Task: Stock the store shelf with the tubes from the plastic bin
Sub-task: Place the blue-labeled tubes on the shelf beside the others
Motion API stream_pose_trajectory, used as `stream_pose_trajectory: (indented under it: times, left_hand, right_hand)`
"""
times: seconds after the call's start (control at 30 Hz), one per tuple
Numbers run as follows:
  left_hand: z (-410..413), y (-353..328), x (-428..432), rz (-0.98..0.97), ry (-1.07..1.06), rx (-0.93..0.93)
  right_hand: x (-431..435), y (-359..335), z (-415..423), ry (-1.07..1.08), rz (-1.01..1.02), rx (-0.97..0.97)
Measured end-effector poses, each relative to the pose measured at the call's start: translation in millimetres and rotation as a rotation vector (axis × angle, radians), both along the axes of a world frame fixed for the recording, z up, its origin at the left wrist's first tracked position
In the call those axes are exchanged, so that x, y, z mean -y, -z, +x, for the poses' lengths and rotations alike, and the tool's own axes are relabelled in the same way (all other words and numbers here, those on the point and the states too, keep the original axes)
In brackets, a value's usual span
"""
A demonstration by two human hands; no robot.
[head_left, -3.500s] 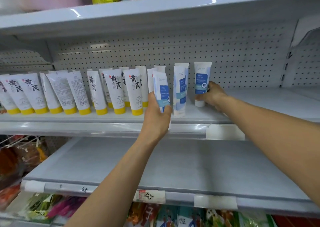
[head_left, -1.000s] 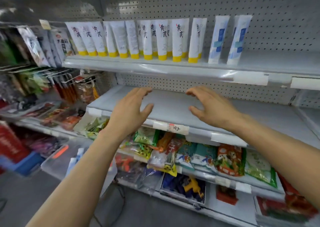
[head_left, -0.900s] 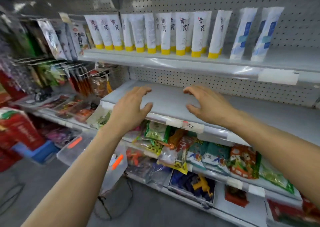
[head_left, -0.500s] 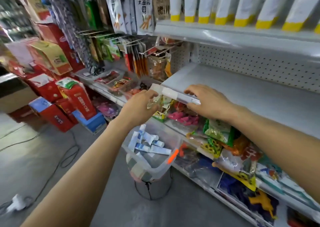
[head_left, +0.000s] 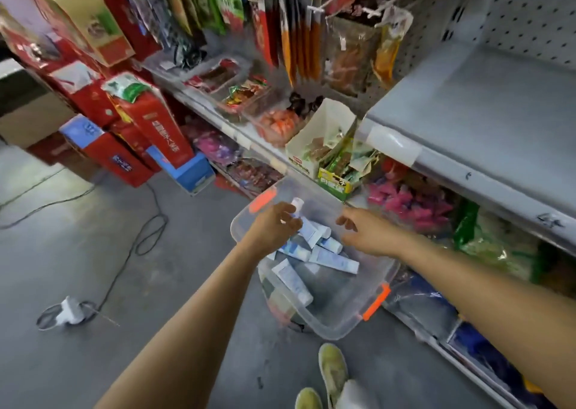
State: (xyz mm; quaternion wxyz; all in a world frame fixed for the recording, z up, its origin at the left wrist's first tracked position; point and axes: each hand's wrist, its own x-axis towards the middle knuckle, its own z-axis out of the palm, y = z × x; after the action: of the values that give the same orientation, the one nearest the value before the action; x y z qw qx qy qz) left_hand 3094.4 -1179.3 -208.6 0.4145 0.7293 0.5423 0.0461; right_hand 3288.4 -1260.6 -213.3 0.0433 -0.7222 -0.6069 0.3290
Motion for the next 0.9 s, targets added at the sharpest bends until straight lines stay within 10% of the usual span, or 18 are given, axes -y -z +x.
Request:
stream_pose_trajectory:
  times: [0.37, 0.63, 0.9]
  left_hand:
    - [19, 197, -91, -0.268, -0.452, -0.102]
    - [48, 270, -106, 0.0, -0.278, -0.405]
    - [57, 297, -106, 0.191, -0.042, -0.643]
  right_hand:
    - [-138, 177, -9, -0.238, 0.001, 0.223]
    - [-198, 231, -37, -0.7, 0.147, 0.811]
    - [-207, 244, -25, -0.925, 0.227, 0.955]
